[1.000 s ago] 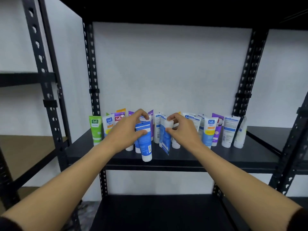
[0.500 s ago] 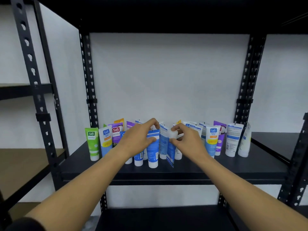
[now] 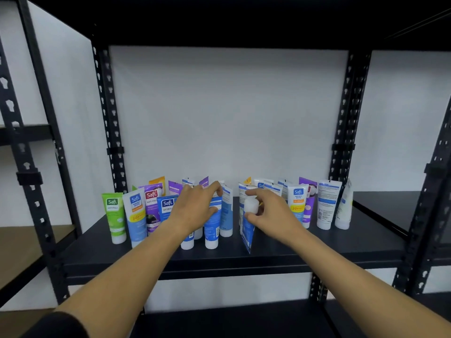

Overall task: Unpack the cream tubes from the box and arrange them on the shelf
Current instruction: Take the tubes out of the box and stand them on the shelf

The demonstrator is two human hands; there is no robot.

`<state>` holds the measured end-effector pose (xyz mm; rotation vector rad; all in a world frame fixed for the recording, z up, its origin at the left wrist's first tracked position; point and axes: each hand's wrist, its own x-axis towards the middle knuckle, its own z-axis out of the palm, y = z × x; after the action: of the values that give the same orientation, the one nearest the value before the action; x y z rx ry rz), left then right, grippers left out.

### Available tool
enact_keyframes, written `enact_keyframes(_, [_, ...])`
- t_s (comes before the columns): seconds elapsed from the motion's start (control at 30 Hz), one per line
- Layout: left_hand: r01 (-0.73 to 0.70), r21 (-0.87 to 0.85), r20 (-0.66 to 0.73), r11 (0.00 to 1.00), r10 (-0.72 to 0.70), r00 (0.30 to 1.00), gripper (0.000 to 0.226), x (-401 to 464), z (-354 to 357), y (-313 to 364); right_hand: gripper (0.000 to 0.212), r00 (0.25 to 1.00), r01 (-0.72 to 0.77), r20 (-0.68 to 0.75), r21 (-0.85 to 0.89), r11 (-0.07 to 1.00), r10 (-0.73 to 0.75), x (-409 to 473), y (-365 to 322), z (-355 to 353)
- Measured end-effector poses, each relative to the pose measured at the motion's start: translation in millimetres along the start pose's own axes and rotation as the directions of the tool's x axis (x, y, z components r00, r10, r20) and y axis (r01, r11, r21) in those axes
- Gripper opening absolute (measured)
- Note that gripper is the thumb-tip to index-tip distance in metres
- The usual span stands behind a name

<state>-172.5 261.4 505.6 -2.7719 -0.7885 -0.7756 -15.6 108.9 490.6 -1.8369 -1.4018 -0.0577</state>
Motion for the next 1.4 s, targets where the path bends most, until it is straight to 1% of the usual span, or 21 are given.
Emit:
enact_keyframes(0.17, [-0.034, 0.140, -0.042, 0.989, 0.041, 0.998, 0.038, -0.4, -1.8, -0.7, 0.031, 0.999, 0.003, 0.034, 0.003, 1.000, -0.004, 1.4, 2.3, -5.6])
enact_keyframes(0.27, [-0.049, 0.192, -0.050, 0.980, 0.060, 0.997, 0.041, -2.3, -3.7, 0.9, 0.028, 0.993, -0.027, 0.114, -0.068, 0.997, 0.035, 3.6, 0.1, -14.9])
enact_keyframes(0.33, [-0.049, 0.222, -0.063, 0.974, 0.064, 0.996, 0.044, -5.9, -4.1, 2.9, 0.030, 0.983, -0.036, 0.173, -0.157, 0.987, 0.063, 6.5, -2.6, -24.5])
enact_keyframes(0.37, [-0.039, 0.210, -0.085, 0.977, 0.058, 0.995, 0.046, -8.9, -3.8, 4.4, 0.031, 0.975, -0.028, 0.208, -0.208, 0.978, 0.072, 7.8, -4.7, -29.5])
enact_keyframes(0.43, [0.013, 0.112, -0.174, 0.994, 0.007, 0.985, 0.047, -18.9, -3.2, 10.3, 0.038, 0.949, 0.005, 0.301, -0.319, 0.948, 0.096, 9.2, -7.4, -36.8])
enact_keyframes(0.53, [0.055, -0.088, -0.268, 0.995, -0.077, 0.960, 0.040, -42.3, 0.9, 28.4, 0.045, 0.877, 0.057, 0.448, -0.458, 0.887, 0.175, 4.1, -5.7, -40.3])
enact_keyframes(0.6, [0.032, -0.177, -0.272, 0.984, -0.080, 0.959, 0.037, -62.0, 9.7, 40.3, 0.042, 0.844, 0.091, 0.487, -0.542, 0.835, 0.224, -1.7, -0.7, -39.9])
enact_keyframes(0.67, [-0.006, -0.255, -0.235, 0.967, -0.056, 0.971, 0.034, -81.1, 22.7, 49.0, 0.037, 0.846, 0.092, 0.473, -0.582, 0.808, 0.244, -7.5, 6.2, -40.8])
enact_keyframes(0.7, [-0.015, -0.281, -0.198, 0.960, -0.042, 0.979, 0.033, -88.8, 29.6, 52.2, 0.036, 0.854, 0.075, 0.459, -0.577, 0.813, 0.246, -10.3, 10.4, -41.5])
enact_keyframes(0.77, [-0.001, -0.281, -0.127, 0.960, -0.036, 0.991, 0.032, -99.1, 44.1, 57.2, 0.034, 0.869, 0.023, 0.427, -0.540, 0.841, 0.250, -16.8, 17.6, -44.2])
enact_keyframes(0.83, [0.065, -0.250, -0.087, 0.966, -0.090, 0.992, 0.033, -103.7, 56.0, 62.4, 0.035, 0.897, -0.053, 0.367, -0.462, 0.885, 0.245, -24.6, 24.6, -48.5])
enact_keyframes(0.9, [0.129, -0.233, -0.055, 0.964, -0.145, 0.988, 0.039, -105.1, 64.9, 68.5, 0.032, 0.940, -0.142, 0.247, -0.339, 0.930, 0.234, -34.5, 29.7, -52.1])
enact_keyframes(1.0, [0.138, -0.167, -0.006, 0.976, -0.142, 0.990, 0.047, -104.1, 80.0, 79.3, 0.029, 0.971, -0.228, 0.041, -0.124, 0.966, 0.234, -50.3, 32.9, -47.3])
enact_keyframes(1.07, [0.187, -0.140, 0.008, 0.972, -0.187, 0.982, 0.051, -102.8, 90.9, 87.6, 0.033, 0.970, -0.238, -0.048, 0.007, 0.971, 0.238, -57.1, 32.9, -37.0])
enact_keyframes(1.17, [0.269, -0.131, 0.009, 0.954, -0.270, 0.963, 0.056, -105.2, 102.5, 98.7, 0.038, 0.958, -0.231, -0.126, 0.195, 0.953, 0.257, -61.0, 32.9, -15.2])
enact_keyframes(1.3, [0.274, -0.152, -0.038, 0.950, -0.282, 0.959, 0.058, -109.0, 110.5, 101.6, 0.036, 0.939, -0.208, -0.211, 0.279, 0.938, 0.271, -60.1, 36.3, 12.4])
enact_keyframes(1.4, [0.275, -0.170, -0.051, 0.946, -0.288, 0.956, 0.058, -109.2, 110.4, 101.2, 0.039, 0.932, -0.218, -0.216, 0.309, 0.926, 0.291, -56.8, 42.7, 25.9])
